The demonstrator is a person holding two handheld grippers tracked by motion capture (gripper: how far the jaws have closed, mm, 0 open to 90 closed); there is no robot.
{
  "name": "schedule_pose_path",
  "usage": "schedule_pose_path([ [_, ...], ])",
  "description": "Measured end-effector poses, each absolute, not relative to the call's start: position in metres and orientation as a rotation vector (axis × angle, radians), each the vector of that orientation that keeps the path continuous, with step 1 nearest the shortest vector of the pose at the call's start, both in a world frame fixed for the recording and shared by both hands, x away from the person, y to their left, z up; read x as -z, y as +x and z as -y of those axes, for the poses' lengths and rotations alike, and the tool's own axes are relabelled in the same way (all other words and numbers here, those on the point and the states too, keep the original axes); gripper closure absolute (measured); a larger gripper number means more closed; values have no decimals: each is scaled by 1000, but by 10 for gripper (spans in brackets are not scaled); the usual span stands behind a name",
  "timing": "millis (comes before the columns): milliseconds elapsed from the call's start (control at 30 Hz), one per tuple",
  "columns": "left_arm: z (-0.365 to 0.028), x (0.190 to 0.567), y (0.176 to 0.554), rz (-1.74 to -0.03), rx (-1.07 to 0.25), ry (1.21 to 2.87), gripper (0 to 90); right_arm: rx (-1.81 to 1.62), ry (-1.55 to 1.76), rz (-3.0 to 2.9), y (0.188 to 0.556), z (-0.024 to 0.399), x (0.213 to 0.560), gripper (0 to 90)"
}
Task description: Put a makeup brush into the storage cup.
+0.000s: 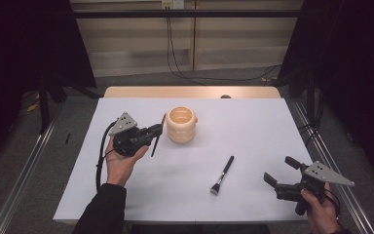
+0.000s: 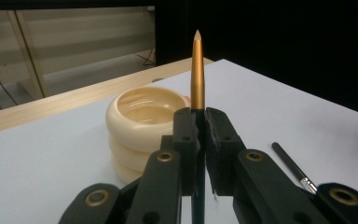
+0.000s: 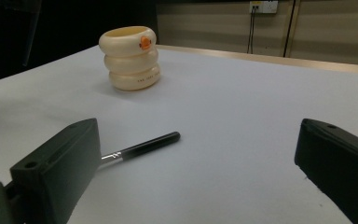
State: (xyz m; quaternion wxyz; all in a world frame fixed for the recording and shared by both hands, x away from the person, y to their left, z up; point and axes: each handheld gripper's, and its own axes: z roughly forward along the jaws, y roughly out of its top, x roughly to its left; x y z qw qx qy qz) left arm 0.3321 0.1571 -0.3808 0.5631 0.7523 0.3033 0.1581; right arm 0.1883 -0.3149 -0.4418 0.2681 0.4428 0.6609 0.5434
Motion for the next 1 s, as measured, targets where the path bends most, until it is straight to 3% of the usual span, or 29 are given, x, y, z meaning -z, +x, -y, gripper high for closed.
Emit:
schedule_pose_path([
  [1000,-136,349,356,-666,-412,1725,837,-1457,1180,-1797,188,314,442,0],
])
